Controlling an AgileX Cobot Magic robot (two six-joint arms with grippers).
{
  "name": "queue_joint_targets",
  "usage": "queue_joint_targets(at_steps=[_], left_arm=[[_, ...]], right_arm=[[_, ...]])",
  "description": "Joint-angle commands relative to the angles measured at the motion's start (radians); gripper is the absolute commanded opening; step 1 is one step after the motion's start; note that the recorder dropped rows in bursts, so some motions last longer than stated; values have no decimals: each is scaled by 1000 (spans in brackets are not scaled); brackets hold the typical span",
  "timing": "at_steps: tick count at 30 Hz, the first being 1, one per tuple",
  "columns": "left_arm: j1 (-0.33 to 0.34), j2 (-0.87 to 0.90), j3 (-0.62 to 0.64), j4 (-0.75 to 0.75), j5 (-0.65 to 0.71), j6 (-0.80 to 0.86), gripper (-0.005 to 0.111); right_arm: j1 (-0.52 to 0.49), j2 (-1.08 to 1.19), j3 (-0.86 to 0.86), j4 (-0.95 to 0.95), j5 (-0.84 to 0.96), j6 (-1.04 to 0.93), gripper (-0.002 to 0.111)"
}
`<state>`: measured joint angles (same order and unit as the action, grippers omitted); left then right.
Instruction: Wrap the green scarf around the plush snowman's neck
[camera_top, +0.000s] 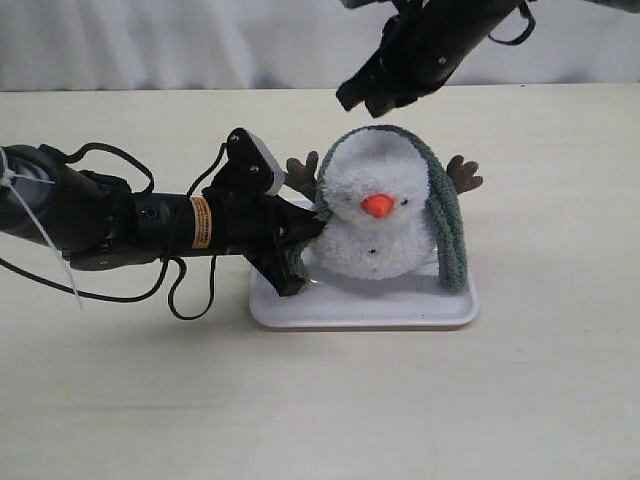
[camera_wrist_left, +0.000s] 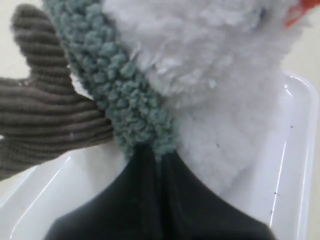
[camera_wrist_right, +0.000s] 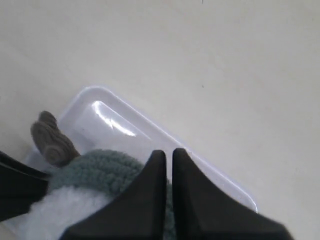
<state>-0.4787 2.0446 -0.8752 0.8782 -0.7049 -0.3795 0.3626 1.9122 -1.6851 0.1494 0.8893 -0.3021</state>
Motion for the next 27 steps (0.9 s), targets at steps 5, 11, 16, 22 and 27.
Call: queue_joint_targets(at_steps=[5, 11, 16, 22, 27], left_arm=[[-5, 1, 0, -4, 11, -3, 0], [-5, 1, 0, -4, 11, -3, 0], [-5, 1, 0, -4, 11, -3, 0], [-5, 1, 0, -4, 4, -3, 0], [-5, -1, 0, -23, 11, -22, 0]], right_arm=[[1, -85, -47, 60, 135, -51, 4], [1, -12, -47, 40, 208, -32, 4], [1, 52, -47, 40, 171, -32, 4], [1, 122, -47, 21, 170, -32, 4], [1, 76, -53, 18, 158, -32, 4]])
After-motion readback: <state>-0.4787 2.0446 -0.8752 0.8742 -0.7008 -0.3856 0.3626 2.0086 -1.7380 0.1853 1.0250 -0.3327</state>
